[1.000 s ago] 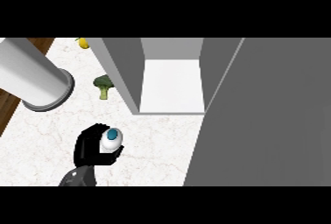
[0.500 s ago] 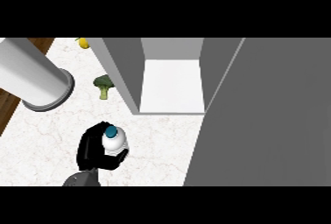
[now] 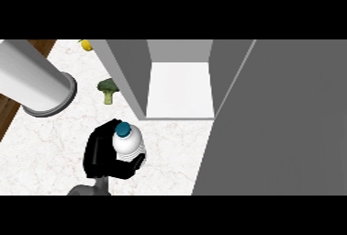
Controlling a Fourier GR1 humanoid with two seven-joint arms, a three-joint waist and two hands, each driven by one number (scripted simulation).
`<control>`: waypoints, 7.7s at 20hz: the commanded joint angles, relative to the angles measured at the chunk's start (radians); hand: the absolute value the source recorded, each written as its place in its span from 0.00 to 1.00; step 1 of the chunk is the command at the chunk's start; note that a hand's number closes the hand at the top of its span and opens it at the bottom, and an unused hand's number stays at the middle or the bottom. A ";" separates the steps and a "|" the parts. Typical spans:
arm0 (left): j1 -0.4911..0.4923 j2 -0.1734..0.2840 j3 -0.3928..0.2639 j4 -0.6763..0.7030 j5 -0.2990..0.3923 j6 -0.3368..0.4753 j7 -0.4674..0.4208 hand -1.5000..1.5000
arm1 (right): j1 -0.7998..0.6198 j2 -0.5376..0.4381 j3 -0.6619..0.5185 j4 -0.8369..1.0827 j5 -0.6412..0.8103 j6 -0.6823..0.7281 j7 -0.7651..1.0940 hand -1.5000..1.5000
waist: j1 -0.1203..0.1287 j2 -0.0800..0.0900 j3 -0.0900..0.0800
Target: Pick up the bottled water, place it into the cabinet and close the cabinet
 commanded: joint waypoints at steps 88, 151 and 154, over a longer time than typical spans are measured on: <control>-1.042 0.027 0.092 1.251 -0.163 0.596 -0.218 0.00 | 0.072 -0.107 -0.015 -0.079 -0.092 0.028 -0.123 0.00 | -0.075 0.033 -0.003; 0.550 0.448 -0.034 -0.642 0.327 -0.156 -0.087 1.00 | -0.607 0.302 0.081 0.173 0.030 0.023 0.437 1.00 | 0.031 -0.001 -0.004; 0.647 0.455 0.006 -0.689 0.356 -0.184 -0.099 1.00 | -0.671 0.327 -0.037 0.249 -0.017 0.025 0.436 1.00 | 0.029 0.002 -0.002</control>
